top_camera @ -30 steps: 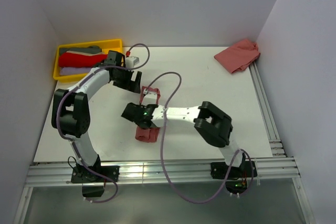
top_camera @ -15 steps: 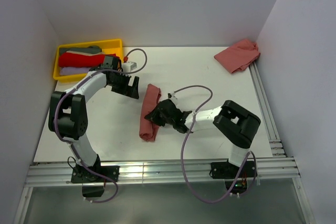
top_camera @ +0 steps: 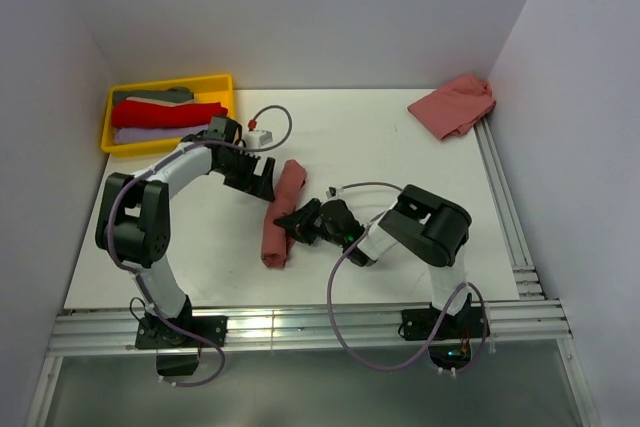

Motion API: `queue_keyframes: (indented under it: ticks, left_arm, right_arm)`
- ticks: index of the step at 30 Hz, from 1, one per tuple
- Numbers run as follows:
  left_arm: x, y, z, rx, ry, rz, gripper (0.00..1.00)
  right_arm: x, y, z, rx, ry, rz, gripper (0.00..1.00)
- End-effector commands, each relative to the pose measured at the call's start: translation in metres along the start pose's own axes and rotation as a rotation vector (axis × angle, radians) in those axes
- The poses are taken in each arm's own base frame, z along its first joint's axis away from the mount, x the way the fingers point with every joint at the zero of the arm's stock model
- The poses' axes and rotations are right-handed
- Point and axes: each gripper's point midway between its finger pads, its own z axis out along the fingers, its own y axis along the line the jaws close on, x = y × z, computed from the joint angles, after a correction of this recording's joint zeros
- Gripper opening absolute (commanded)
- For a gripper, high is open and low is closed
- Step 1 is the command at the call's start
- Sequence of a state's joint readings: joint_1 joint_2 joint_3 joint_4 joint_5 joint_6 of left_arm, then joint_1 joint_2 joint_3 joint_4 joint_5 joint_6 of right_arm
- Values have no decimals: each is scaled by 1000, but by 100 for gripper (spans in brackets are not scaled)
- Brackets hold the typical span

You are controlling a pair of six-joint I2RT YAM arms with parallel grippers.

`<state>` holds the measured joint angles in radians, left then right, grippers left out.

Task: Roll the t-shirts
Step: Roll the tshirt, then place the rolled tshirt into the container

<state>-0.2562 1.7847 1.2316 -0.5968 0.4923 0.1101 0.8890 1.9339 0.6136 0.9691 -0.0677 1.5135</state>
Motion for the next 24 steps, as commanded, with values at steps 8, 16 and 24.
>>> queue_keyframes:
  ticks: [8, 16, 24]
  left_arm:
    - [4, -4, 36, -71, 41, 50, 99]
    - [15, -1, 52, -144, 86, 80, 99]
    - [18, -1, 57, -156, 100, 84, 99]
  right_arm:
    - [6, -39, -8, 95, 26, 64, 30]
    - [-12, -51, -25, 281, -79, -50, 45]
    - [-23, -21, -44, 436, -205, -233, 53]
